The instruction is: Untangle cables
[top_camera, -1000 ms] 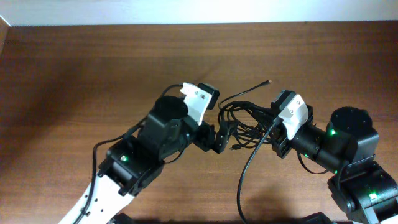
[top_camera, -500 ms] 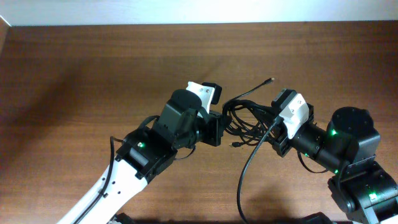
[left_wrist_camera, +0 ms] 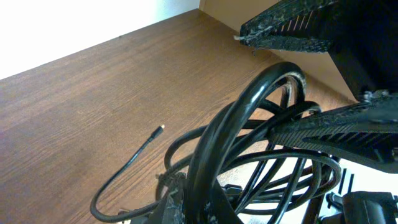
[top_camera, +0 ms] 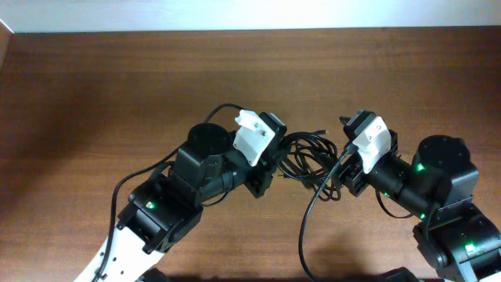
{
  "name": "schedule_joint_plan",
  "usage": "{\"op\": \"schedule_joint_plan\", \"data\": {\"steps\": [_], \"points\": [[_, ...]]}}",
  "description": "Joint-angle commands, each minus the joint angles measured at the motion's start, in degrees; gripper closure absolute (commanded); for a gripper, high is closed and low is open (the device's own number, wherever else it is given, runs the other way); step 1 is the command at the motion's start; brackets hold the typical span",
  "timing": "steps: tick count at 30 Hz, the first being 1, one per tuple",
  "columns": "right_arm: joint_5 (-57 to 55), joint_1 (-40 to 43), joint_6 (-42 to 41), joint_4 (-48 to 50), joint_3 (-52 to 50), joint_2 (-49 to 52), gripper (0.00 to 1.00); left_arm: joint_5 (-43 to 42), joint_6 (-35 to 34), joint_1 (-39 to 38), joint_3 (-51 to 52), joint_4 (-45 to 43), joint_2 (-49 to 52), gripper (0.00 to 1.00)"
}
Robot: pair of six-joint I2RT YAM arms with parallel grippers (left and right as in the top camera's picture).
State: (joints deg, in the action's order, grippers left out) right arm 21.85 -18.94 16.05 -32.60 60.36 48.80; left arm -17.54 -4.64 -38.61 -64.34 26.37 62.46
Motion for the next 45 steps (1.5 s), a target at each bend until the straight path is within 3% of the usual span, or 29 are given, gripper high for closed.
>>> {"op": "schedule_joint_plan", "data": {"steps": [1, 7, 15, 17, 21, 22, 24, 26, 27, 29, 30, 33, 35, 36, 37, 38, 45], "points": [[-1.64, -0.17, -0.48, -1.68, 0.90, -0.61, 0.25, 5.46, 1.25, 0.04, -0.35, -0.59, -1.31, 1.00], [-1.60, -0.17, -0.52, -1.70, 1.11, -4.70, 0.20, 21.90, -9.51, 0.04, -0.35, 0.39, -1.60, 1.00], [-3.85, -0.17, -0.37, -5.22, 1.09, -7.93, 0.21, 21.42, -15.21, -0.02, -0.33, -1.57, -1.75, 1.00], [-4.76, -0.17, 0.17, -5.79, 1.09, -7.93, 0.30, 16.46, -19.80, -0.04, -0.33, -2.84, -1.73, 1.00], [-4.76, -0.17, 0.20, -5.75, 1.09, -7.06, 0.32, 13.22, -19.78, -4.20, -0.33, -5.16, -1.73, 1.00], [-4.72, -0.17, 0.17, -5.49, 1.09, -6.47, 0.38, 13.27, -19.74, -5.49, -0.33, -5.29, -1.73, 1.00], [-4.74, -0.17, 0.17, -4.74, 1.09, -6.43, 0.72, 13.20, -19.78, -5.66, -0.33, -5.16, -1.73, 1.00], [-4.79, -0.17, 0.17, -4.72, 1.09, -6.21, 0.73, 12.17, -19.78, -5.84, -0.33, -5.33, -1.73, 1.00], [-4.79, -0.17, 0.17, -4.72, 1.09, -6.14, 0.82, 12.15, -19.78, -6.05, -0.33, -5.38, -1.73, 1.00], [-4.74, -0.17, 0.15, -4.83, 1.09, -5.81, 0.92, 12.13, -19.78, -6.25, -0.33, -5.81, -1.73, 1.00], [-4.74, -0.17, 0.15, -4.96, 1.09, -5.68, 0.93, 12.15, -19.78, -6.25, -0.33, -6.01, -1.73, 1.00], [-4.72, -0.17, 0.15, -5.57, 1.05, -5.66, 0.72, 12.09, -19.78, -6.25, -0.33, -6.40, -1.73, 1.00], [-4.70, -0.17, 0.15, -6.23, 1.05, -5.66, 0.68, 12.11, -19.78, -6.25, -0.33, -7.17, -1.73, 1.00], [-4.70, -0.17, 0.15, -6.25, 1.05, -5.66, 0.72, 12.11, -19.78, -6.25, -0.33, -7.61, -1.73, 1.00], [-4.72, -0.17, 0.15, -6.21, 1.05, -5.66, 0.92, 12.13, -19.78, -6.25, -0.33, -7.61, -1.70, 1.00], [-4.70, -0.17, 0.15, -6.19, 1.05, -5.68, 0.96, 12.15, -19.78, -6.25, -0.33, -7.45, -1.68, 1.00], [-1.92, -0.17, -0.52, -0.94, 3.63, -7.10, 0.96, 19.08, -19.80, -6.23, -0.33, -2.38, -0.24, 1.00]]}}
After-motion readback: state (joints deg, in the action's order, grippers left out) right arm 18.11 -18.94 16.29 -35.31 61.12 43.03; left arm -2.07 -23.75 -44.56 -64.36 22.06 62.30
